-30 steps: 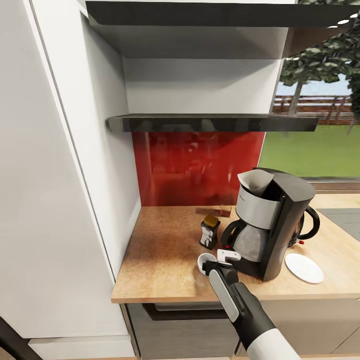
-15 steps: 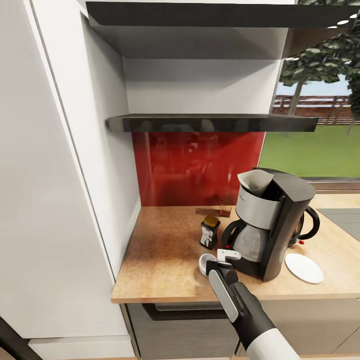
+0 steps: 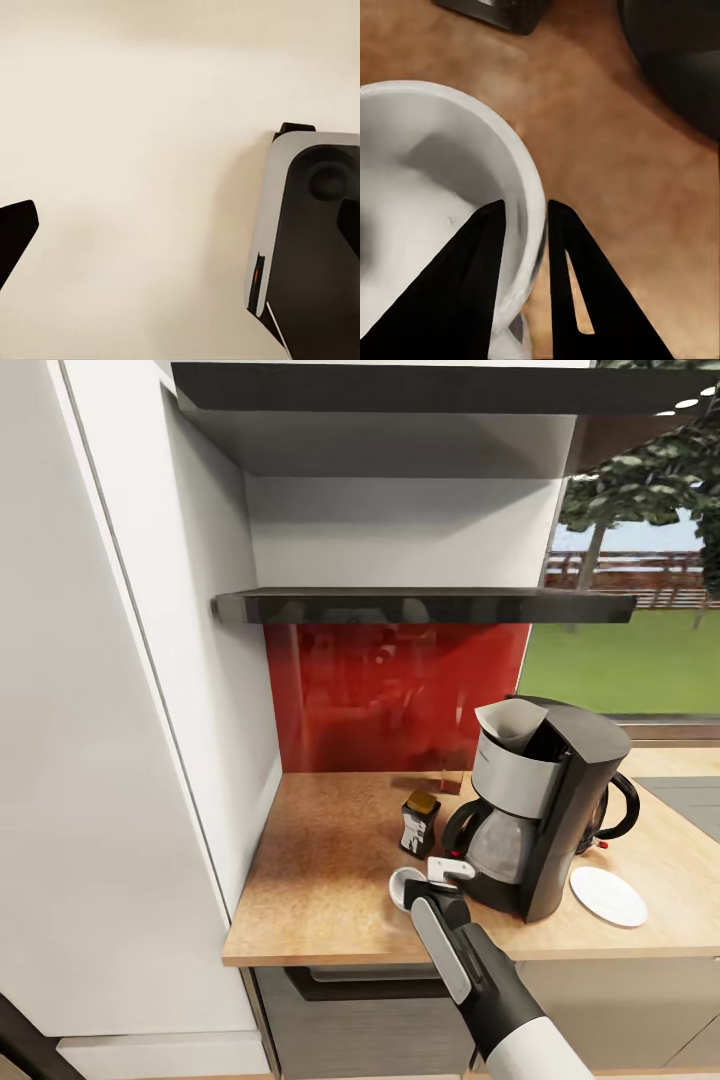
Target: Set up a coffee station on the kitchen countertop: keep the coffee maker on the countertop, move the bottle of coffee from the kitchen shelf to the counter next to the coffee maker, place a paper coffee filter on top of the coffee maker, put the saucer next to the coffee maker with the coffee cup on the saucer, and place the electric kettle next to the coffee maker.
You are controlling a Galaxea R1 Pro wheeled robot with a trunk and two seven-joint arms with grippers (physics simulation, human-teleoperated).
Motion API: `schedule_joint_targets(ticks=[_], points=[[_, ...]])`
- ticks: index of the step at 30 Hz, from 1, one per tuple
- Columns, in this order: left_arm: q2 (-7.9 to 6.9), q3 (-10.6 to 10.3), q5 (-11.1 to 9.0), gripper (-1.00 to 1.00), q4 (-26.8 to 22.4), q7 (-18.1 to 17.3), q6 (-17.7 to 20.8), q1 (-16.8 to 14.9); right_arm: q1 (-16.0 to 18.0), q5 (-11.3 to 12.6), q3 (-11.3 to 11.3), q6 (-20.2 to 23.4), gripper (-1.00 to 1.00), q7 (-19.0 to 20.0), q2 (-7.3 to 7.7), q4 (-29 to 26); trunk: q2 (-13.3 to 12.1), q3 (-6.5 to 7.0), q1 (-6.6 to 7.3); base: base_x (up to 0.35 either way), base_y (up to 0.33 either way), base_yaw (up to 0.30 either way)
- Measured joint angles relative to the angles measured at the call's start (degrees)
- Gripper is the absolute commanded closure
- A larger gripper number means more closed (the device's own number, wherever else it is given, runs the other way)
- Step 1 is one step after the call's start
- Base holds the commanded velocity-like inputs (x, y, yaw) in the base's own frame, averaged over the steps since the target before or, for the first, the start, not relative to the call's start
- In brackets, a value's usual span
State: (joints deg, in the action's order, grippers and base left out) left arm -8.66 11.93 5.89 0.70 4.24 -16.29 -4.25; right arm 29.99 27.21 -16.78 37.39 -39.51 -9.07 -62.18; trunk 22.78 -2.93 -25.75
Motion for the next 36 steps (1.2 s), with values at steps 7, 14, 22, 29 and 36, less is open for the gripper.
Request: schedule_joint_targets(ticks=[7,14,22,29,36], points=[[0.1,0.01,-0.03,-1.0,-0.07,0.0,0.0,0.0,0.0,-0.1,-0.07,0.09,1.0,-0.07,-0.31,-0.11,0.0,0.0,0.0,0.0,0.0,0.0],[0.07,0.05,-0.08,-1.0,-0.18,0.09,-0.01,0.0,0.0,-0.12,-0.21,0.1,1.0,-0.24,-0.35,-3.18,0.0,0.0,0.0,0.0,-0.007,0.0],[0.27,0.12,-0.06,-1.0,-0.49,0.15,-0.06,0.0,0.0,-0.13,-4.49,0.08,1.0,-0.25,-0.27,-7.06,0.0,0.0,-0.02,-0.105,-0.202,0.0],[0.28,0.31,-0.12,-1.0,-0.51,0.16,-0.08,0.0,0.0,-0.17,-5.23,0.1,1.0,-0.25,-0.27,-6.92,0.0,0.0,-0.03,-0.25,-0.196,0.0],[0.29,0.32,-0.09,-1.0,-0.51,0.15,0.0,-0.03,0.0,-0.27,-5.25,0.11,1.0,-0.26,-0.27,-6.82,0.01,0.0,0.0,-0.134,-0.234,0.0]])
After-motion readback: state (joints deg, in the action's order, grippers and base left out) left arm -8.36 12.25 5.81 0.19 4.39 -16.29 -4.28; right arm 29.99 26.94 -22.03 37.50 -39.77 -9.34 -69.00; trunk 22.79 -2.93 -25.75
